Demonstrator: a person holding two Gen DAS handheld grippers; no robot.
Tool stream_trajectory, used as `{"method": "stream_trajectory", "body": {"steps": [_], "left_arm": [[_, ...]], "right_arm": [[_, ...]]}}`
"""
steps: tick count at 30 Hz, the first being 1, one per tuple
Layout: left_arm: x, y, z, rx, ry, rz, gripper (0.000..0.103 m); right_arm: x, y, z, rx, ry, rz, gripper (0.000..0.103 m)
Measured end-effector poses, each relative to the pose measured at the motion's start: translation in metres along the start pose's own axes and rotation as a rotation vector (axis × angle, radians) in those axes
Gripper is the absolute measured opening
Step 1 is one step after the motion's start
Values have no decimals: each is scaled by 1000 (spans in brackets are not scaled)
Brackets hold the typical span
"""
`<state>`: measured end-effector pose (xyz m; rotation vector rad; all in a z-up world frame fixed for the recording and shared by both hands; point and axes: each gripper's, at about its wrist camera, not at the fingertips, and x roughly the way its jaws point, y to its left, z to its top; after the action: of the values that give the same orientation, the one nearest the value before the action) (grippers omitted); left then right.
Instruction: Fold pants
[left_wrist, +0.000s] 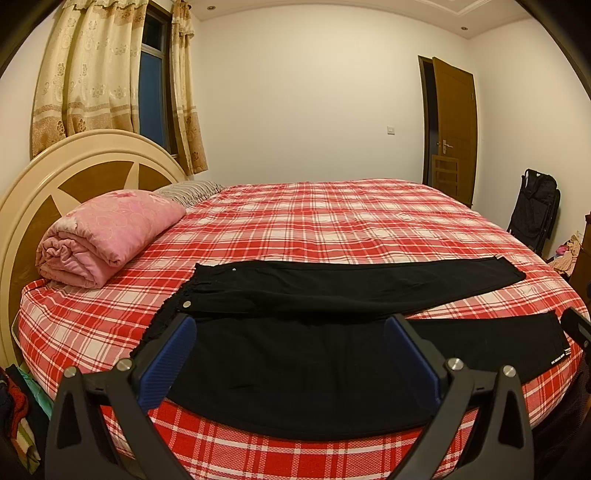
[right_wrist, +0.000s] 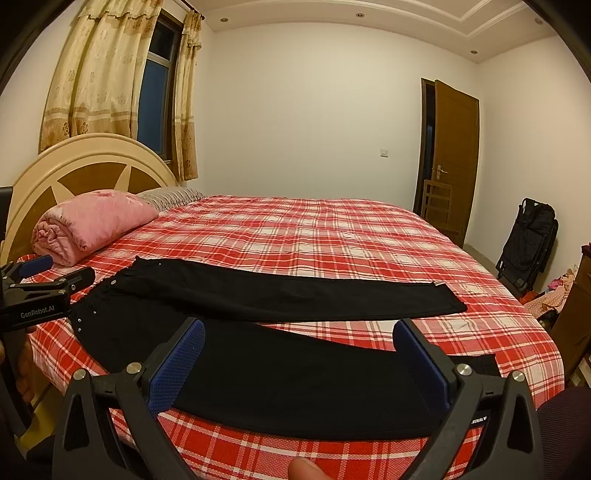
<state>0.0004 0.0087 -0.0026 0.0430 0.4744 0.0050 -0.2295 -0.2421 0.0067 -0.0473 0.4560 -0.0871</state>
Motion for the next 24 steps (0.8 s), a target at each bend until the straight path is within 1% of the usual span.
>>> {"method": "stream_trajectory", "body": {"steps": [24], "left_arm": [[2, 0, -2, -5, 8, 1, 103]], "right_arm": [[2, 3, -4, -9, 10, 2, 102]]}}
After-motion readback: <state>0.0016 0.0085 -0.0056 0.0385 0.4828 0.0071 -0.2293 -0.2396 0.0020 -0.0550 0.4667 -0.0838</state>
